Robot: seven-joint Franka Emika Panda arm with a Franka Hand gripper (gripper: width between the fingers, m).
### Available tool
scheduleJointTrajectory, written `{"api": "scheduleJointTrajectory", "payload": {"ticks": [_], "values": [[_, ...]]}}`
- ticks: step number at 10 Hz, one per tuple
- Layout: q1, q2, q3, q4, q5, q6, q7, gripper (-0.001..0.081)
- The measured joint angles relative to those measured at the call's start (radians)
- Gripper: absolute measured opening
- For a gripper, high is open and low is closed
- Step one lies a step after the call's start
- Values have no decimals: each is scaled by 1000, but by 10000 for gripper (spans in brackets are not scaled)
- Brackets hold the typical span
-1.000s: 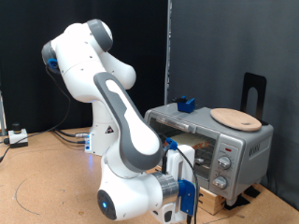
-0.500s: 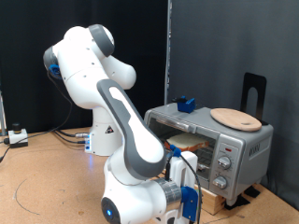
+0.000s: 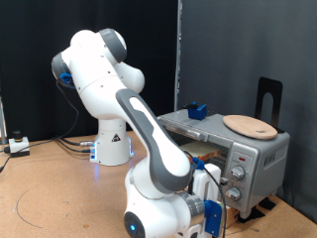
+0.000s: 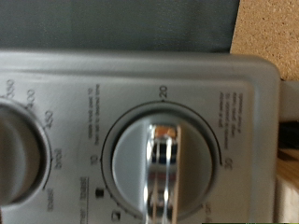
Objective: Make a piece of toast with the oven
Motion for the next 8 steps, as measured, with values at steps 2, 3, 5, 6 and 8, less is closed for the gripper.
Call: {"api": "scheduleJointTrajectory", "payload": {"ticks": [2,3,5,6,8], "values": [[12,1,9,0,12,4,-3,807],[16,1,13,0,21,4,-3,807],[22,1,15,0,33,7,-3,690],[25,1,15,-1,37,10,-3,690],[26,1,15,-2,38,15,-3,371]]}}
